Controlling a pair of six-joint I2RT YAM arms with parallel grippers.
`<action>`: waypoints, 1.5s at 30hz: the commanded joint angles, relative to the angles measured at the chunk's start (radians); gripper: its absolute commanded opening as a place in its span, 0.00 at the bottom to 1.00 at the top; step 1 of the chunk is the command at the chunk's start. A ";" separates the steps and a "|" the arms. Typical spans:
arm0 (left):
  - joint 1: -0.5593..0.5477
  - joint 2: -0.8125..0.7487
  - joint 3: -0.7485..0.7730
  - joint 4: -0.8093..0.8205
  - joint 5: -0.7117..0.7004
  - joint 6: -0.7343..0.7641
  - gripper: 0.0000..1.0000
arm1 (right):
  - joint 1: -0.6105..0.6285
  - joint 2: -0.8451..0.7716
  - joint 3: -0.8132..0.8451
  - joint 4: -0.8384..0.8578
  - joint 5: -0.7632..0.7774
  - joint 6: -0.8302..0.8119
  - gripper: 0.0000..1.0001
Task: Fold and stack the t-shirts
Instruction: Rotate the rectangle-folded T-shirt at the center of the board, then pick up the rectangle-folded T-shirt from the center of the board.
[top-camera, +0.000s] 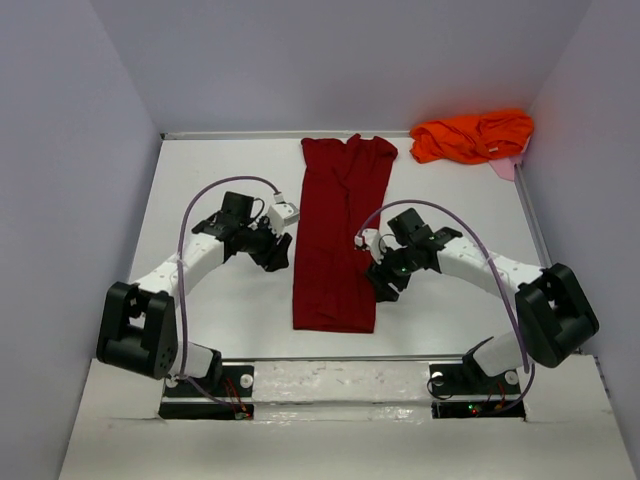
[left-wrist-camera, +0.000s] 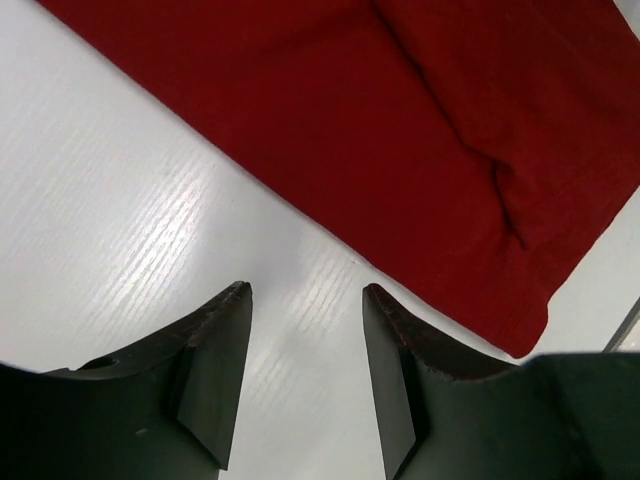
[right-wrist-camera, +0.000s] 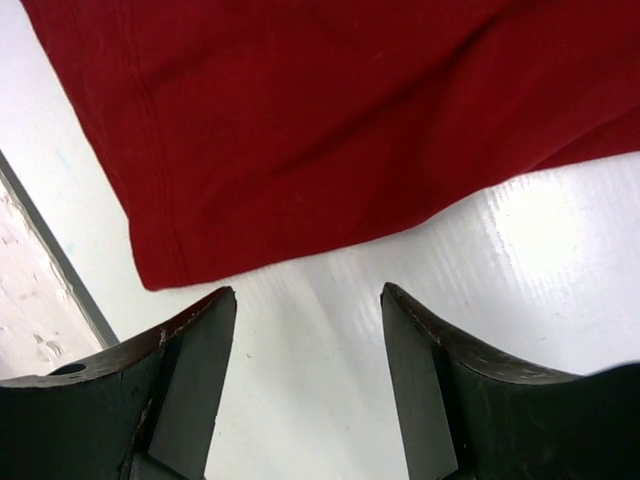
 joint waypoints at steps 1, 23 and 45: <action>-0.050 -0.078 -0.055 0.116 -0.111 0.001 0.58 | -0.006 -0.031 -0.015 0.002 -0.030 -0.084 0.66; 0.120 -0.219 -0.117 0.315 -0.183 -0.214 0.63 | -0.039 -0.083 -0.012 0.169 0.108 0.146 0.65; 0.186 -0.187 -0.065 0.272 -0.096 -0.207 0.62 | 0.043 0.195 0.115 -0.070 -0.156 0.002 0.64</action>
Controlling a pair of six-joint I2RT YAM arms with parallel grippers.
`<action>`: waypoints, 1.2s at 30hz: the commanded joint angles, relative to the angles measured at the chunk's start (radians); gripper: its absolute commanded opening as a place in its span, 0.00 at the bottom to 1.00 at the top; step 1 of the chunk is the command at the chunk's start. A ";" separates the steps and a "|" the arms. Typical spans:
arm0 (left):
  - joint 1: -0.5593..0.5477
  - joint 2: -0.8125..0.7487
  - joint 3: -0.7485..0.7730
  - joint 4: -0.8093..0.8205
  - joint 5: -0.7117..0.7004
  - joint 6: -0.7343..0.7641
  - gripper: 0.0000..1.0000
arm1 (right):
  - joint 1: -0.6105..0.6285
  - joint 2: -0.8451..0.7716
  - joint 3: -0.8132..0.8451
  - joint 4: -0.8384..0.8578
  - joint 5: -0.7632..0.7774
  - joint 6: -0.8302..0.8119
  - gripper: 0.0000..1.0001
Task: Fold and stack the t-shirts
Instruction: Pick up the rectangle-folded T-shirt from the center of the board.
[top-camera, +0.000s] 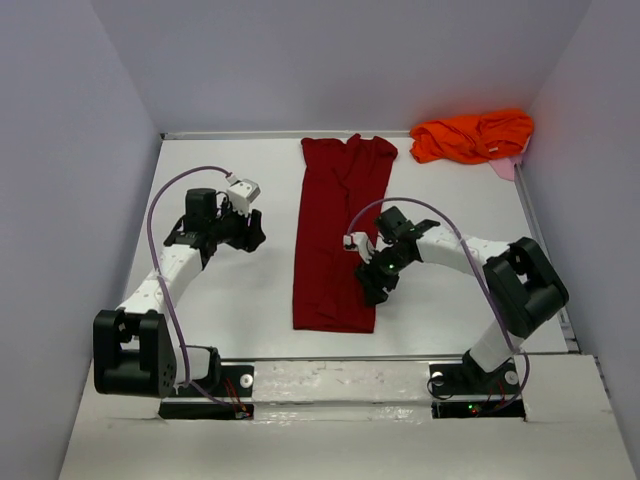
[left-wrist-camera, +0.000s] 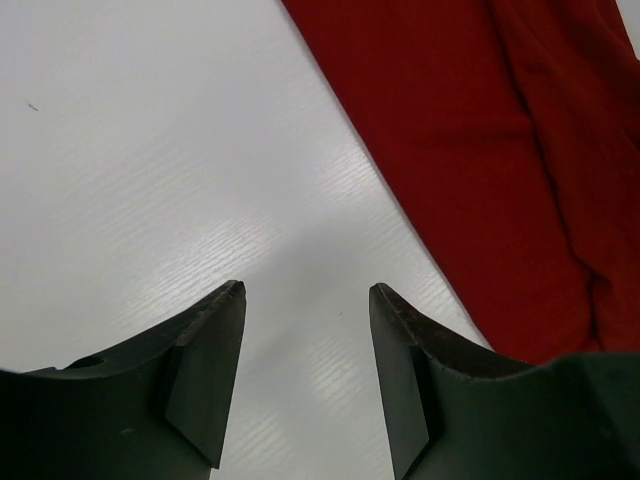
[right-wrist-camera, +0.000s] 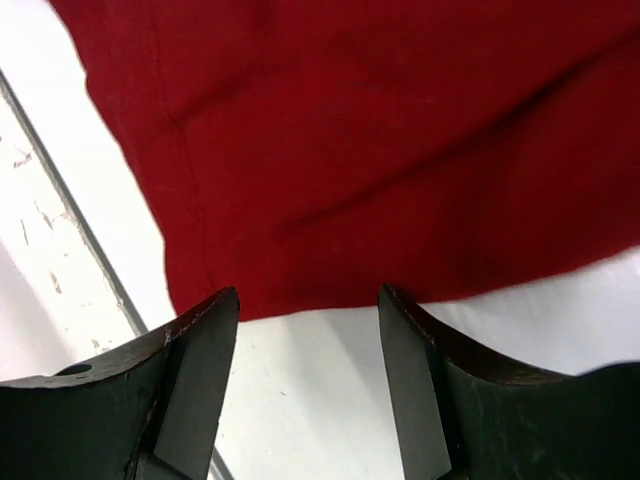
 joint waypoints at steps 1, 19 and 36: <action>0.018 -0.025 0.049 0.015 0.002 -0.007 0.62 | 0.069 0.020 0.031 -0.036 -0.027 -0.032 0.64; 0.042 0.003 0.060 0.018 -0.014 -0.008 0.62 | 0.305 -0.070 0.048 -0.047 0.173 -0.091 0.63; 0.062 0.044 0.072 -0.008 -0.024 0.002 0.63 | 0.530 0.066 0.113 0.176 0.466 -0.035 0.63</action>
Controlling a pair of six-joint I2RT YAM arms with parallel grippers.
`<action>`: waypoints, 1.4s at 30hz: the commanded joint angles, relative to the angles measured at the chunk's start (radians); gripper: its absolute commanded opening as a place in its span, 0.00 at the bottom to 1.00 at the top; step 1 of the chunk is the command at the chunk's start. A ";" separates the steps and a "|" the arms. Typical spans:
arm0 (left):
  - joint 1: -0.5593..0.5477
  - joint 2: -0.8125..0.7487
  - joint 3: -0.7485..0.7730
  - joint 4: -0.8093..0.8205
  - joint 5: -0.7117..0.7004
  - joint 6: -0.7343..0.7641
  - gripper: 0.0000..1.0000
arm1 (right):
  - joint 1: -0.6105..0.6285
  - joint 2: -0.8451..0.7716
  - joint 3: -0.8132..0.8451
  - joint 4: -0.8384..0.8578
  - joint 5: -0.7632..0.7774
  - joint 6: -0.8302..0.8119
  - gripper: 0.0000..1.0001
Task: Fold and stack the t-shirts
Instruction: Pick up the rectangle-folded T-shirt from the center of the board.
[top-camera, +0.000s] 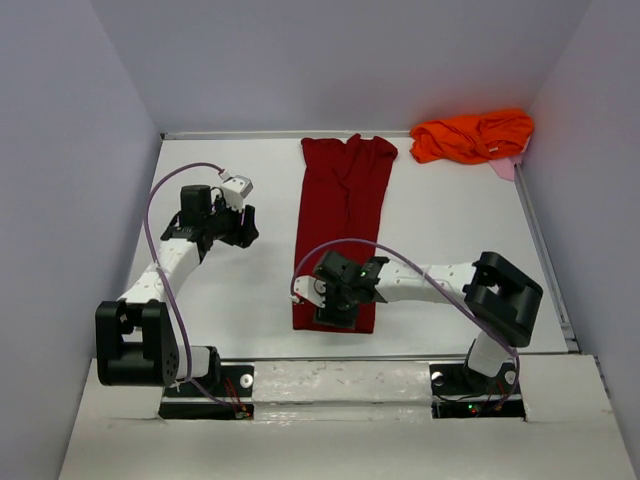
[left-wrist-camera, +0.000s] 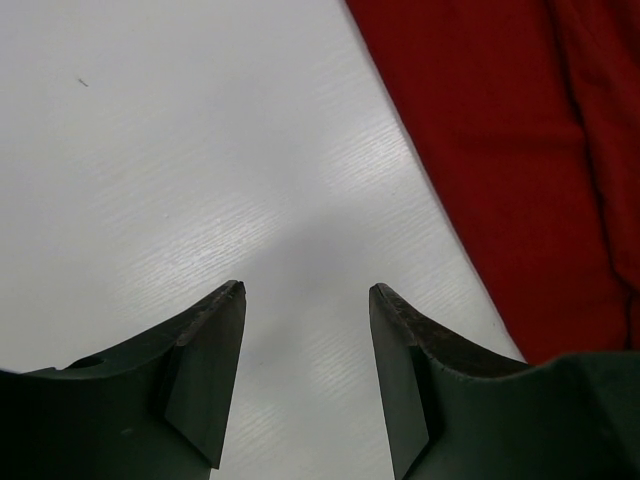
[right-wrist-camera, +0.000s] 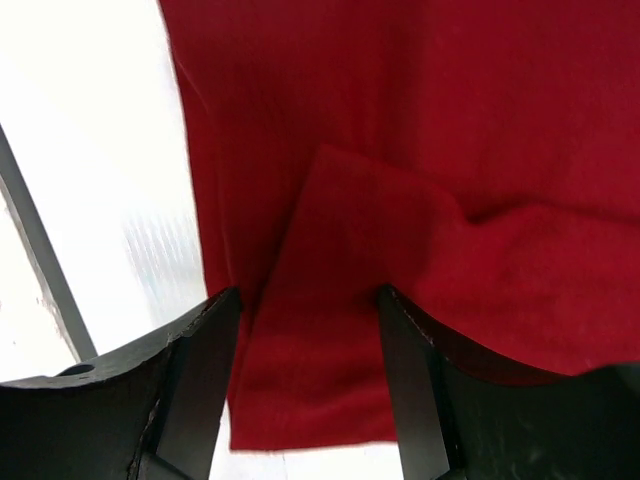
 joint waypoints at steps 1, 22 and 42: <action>0.012 -0.006 0.039 -0.002 0.003 0.006 0.63 | 0.060 0.020 0.060 0.071 0.072 0.020 0.63; 0.027 0.011 0.042 -0.012 0.023 0.011 0.63 | 0.132 0.015 0.065 0.032 0.062 0.063 0.64; 0.035 0.007 0.051 -0.031 0.075 0.006 0.63 | 0.132 0.107 -0.006 0.105 0.067 0.050 0.49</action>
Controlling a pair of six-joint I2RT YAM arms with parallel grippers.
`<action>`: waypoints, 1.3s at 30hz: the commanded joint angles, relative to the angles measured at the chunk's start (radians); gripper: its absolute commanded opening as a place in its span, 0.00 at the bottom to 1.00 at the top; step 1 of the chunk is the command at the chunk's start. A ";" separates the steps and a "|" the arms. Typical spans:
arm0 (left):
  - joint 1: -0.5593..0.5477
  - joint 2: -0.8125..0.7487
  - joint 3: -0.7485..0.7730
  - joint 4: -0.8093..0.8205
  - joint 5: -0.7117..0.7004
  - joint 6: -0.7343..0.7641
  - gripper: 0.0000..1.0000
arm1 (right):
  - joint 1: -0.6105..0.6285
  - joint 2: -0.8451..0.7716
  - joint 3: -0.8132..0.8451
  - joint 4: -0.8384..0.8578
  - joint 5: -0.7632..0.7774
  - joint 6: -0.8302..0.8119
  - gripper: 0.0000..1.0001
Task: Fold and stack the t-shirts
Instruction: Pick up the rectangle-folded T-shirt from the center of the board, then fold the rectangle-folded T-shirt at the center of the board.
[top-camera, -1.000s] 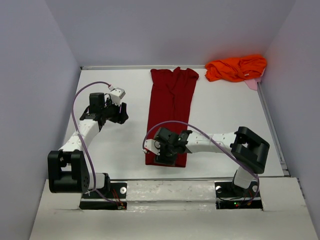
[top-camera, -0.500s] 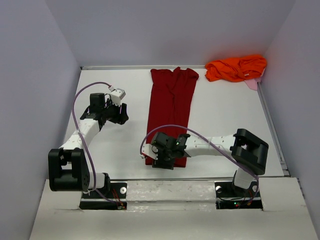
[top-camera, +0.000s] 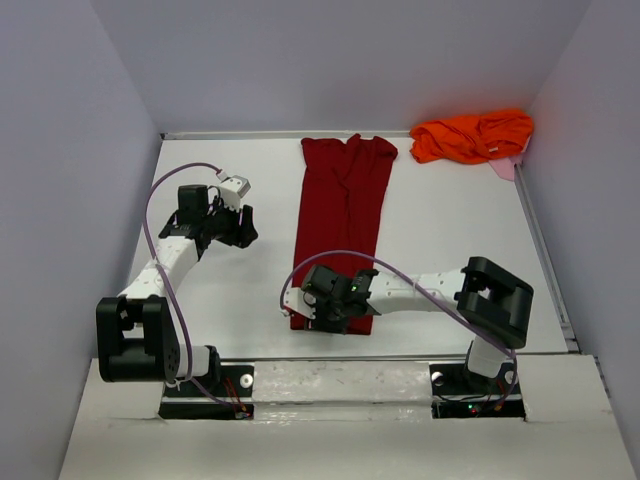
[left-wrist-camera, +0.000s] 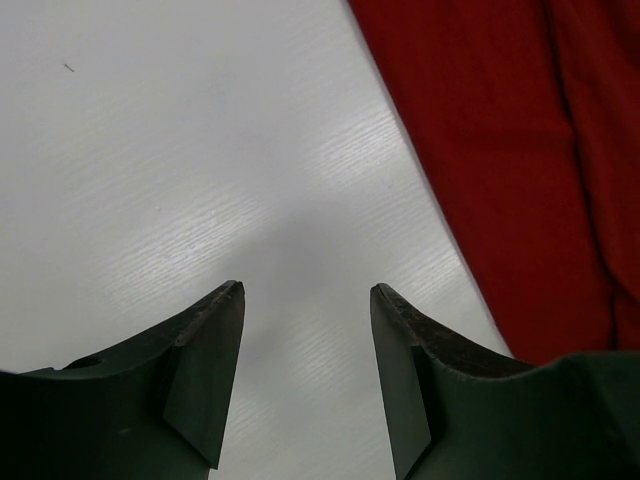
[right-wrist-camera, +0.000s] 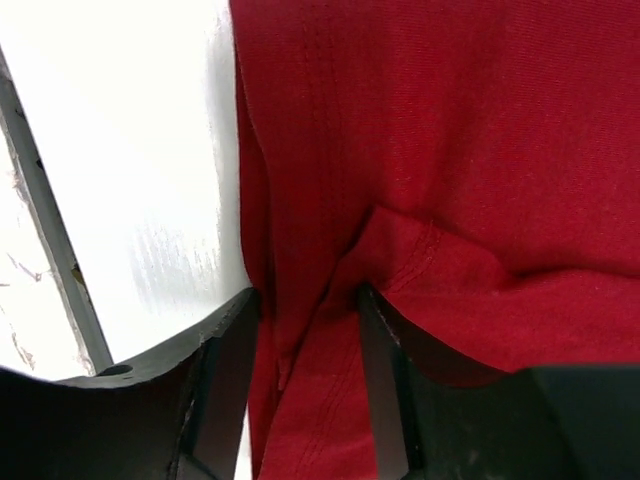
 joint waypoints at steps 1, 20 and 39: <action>0.005 -0.014 0.036 -0.006 0.035 0.006 0.63 | 0.003 0.055 -0.016 0.025 -0.014 -0.003 0.41; 0.009 -0.010 0.030 -0.012 0.049 0.013 0.63 | -0.006 -0.035 -0.002 -0.009 0.077 -0.018 0.00; 0.009 -0.003 0.029 -0.016 0.067 0.018 0.63 | -0.279 -0.123 0.232 -0.098 0.094 -0.112 0.00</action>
